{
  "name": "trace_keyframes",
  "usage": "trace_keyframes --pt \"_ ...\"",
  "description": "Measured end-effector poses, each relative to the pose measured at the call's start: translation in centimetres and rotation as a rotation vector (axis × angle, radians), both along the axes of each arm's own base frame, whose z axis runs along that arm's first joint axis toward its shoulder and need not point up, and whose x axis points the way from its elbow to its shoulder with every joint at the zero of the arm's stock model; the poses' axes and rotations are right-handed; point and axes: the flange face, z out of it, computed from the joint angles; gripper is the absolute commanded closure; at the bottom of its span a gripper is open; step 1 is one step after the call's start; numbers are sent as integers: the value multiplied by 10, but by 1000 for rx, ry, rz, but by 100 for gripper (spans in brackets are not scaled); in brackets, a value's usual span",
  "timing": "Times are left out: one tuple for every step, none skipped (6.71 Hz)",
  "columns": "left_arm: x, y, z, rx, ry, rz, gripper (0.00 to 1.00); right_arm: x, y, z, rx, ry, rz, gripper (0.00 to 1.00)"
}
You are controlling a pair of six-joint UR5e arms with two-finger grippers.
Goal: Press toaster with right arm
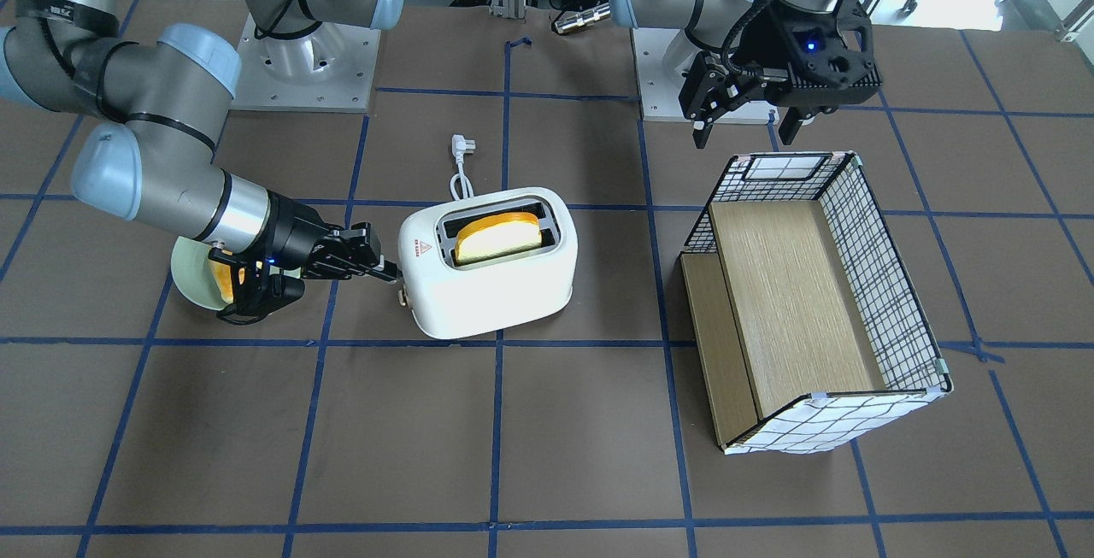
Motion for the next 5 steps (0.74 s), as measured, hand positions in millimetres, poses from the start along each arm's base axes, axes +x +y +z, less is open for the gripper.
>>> trace_keyframes --pt "0 0 0 0 0 0 0 0 2 -6 -7 0 4 100" --pt "0 0 0 0 0 0 0 0 4 -10 -13 2 8 100" --pt "0 0 0 0 0 0 0 0 4 -9 -15 9 5 100" --pt "0 0 0 0 0 0 0 -2 3 0 -10 28 -20 100" --pt "0 0 0 0 0 0 0 -6 2 24 -5 75 -72 100"
